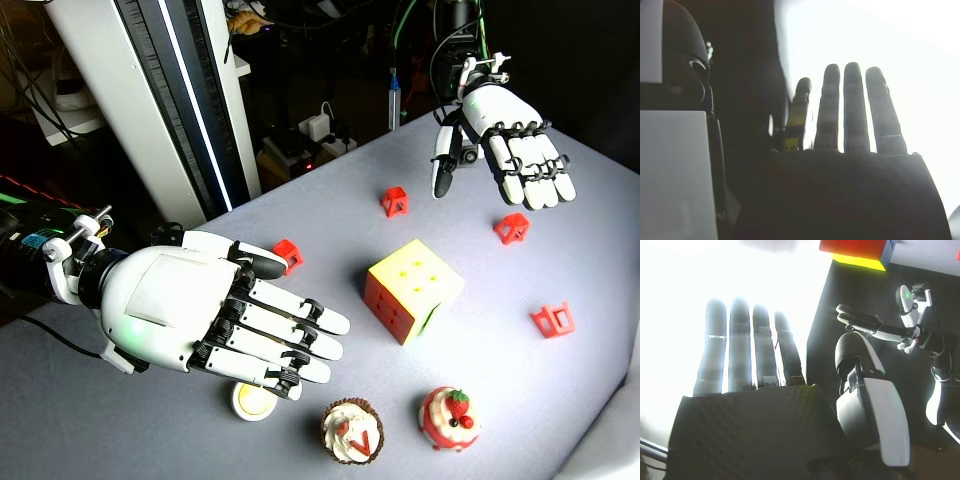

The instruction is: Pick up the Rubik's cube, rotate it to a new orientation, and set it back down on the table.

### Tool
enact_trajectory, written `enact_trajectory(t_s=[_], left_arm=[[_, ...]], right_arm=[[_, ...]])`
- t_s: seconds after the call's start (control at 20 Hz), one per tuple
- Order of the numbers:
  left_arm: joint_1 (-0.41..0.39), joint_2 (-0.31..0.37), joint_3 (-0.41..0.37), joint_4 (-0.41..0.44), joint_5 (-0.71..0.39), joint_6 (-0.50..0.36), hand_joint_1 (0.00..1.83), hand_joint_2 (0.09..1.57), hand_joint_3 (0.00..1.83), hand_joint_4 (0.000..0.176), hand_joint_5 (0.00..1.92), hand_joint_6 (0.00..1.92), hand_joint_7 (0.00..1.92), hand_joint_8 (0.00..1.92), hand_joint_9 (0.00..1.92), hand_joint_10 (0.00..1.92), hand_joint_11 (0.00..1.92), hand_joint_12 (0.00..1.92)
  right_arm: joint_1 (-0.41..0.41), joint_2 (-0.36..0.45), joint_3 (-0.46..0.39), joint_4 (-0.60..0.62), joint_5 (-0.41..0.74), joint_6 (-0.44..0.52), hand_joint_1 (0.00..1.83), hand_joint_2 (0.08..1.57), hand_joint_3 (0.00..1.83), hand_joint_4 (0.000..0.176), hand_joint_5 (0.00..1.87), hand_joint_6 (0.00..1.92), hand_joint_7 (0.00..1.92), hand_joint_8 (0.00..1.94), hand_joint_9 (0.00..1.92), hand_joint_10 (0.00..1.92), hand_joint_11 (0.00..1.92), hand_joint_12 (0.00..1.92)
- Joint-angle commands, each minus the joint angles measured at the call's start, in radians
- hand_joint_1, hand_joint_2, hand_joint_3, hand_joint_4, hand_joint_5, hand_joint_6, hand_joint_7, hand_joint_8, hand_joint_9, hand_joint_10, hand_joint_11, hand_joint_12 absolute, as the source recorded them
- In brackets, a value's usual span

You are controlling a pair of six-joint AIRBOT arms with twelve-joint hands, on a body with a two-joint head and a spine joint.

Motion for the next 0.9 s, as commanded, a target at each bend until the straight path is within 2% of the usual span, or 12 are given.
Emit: enact_trajectory(t_s=[0.0,0.2,0.3,0.35,0.45,0.55,0.6,0.7,0.8,0.85], left_arm=[[-0.012,-0.005,0.006,-0.003,-0.131,-0.002,0.35,1.25,0.03,0.0,0.0,0.0,0.0,0.0,0.0,0.0,0.0,0.01],[-0.018,-0.017,0.009,-0.012,-0.116,-0.008,0.35,1.25,0.01,0.0,0.0,0.0,0.0,0.0,0.0,0.0,0.0,0.0],[-0.025,-0.024,0.01,-0.025,-0.107,-0.017,0.41,1.18,0.0,0.0,0.0,0.0,0.0,0.0,0.0,0.0,0.0,0.0],[-0.034,-0.028,0.01,-0.031,-0.096,-0.018,0.42,1.15,0.0,0.022,0.0,0.0,0.0,0.0,0.0,0.0,0.0,0.0],[-0.052,-0.04,0.011,-0.059,-0.079,-0.018,0.5,1.09,0.0,0.019,0.0,0.0,0.0,0.0,0.0,0.0,0.0,0.0],[-0.072,-0.059,0.02,-0.086,-0.051,-0.02,0.53,1.01,0.0,0.025,0.0,0.0,0.0,0.0,0.0,0.0,0.0,0.0],[-0.089,-0.073,0.028,-0.093,-0.025,-0.021,0.54,0.97,0.0,0.054,0.0,0.0,0.0,0.0,0.0,0.0,0.0,0.0],[-0.116,-0.093,0.038,-0.097,0.025,-0.024,0.57,0.96,0.0,0.048,0.0,0.0,0.0,0.0,0.0,0.0,0.0,0.0],[-0.147,-0.113,0.047,-0.097,0.072,-0.025,0.56,0.96,0.0,0.019,0.0,0.0,0.0,0.0,0.0,0.0,0.03,0.02],[-0.169,-0.128,0.058,-0.09,0.113,-0.025,0.57,0.92,0.0,0.031,0.0,0.0,0.0,0.0,0.0,0.0,0.03,0.02]], right_arm=[[0.011,0.002,0.001,0.013,0.125,0.001,0.37,1.32,0.06,0.0,0.0,0.0,0.0,0.0,0.0,0.0,0.0,0.0],[0.009,0.0,0.0,0.023,0.132,-0.007,0.36,1.34,0.03,0.0,0.0,0.0,0.0,0.0,0.0,0.0,0.0,0.0],[0.007,0.0,-0.001,0.028,0.132,-0.007,0.34,1.35,0.02,0.0,0.0,0.0,0.0,0.0,0.0,0.0,0.0,0.0],[0.006,0.0,-0.003,0.033,0.132,-0.014,0.31,1.35,0.01,0.0,0.0,0.0,0.0,0.0,0.0,0.0,0.0,0.0],[0.001,-0.002,-0.004,0.052,0.136,-0.015,0.32,1.35,0.01,0.0,0.0,0.0,0.0,0.0,0.0,0.0,0.0,0.0],[-0.007,-0.006,-0.004,0.076,0.139,-0.035,0.35,1.35,0.01,0.0,0.0,0.0,0.0,0.0,0.0,0.0,0.0,0.0],[-0.014,-0.006,-0.004,0.09,0.14,-0.037,0.39,1.35,0.0,0.0,0.0,0.0,0.0,0.0,0.0,0.0,0.0,0.0],[-0.027,-0.007,-0.004,0.114,0.145,-0.045,0.42,1.35,0.0,0.0,0.0,0.0,0.0,0.0,0.0,0.0,0.0,0.0],[-0.037,-0.008,-0.004,0.136,0.146,-0.05,0.45,1.36,0.0,0.0,0.0,0.0,0.0,0.0,0.0,0.0,0.0,0.0],[-0.042,-0.009,-0.004,0.148,0.146,-0.058,0.46,1.36,0.01,0.0,0.0,0.0,0.0,0.0,0.0,0.0,0.0,0.0]])
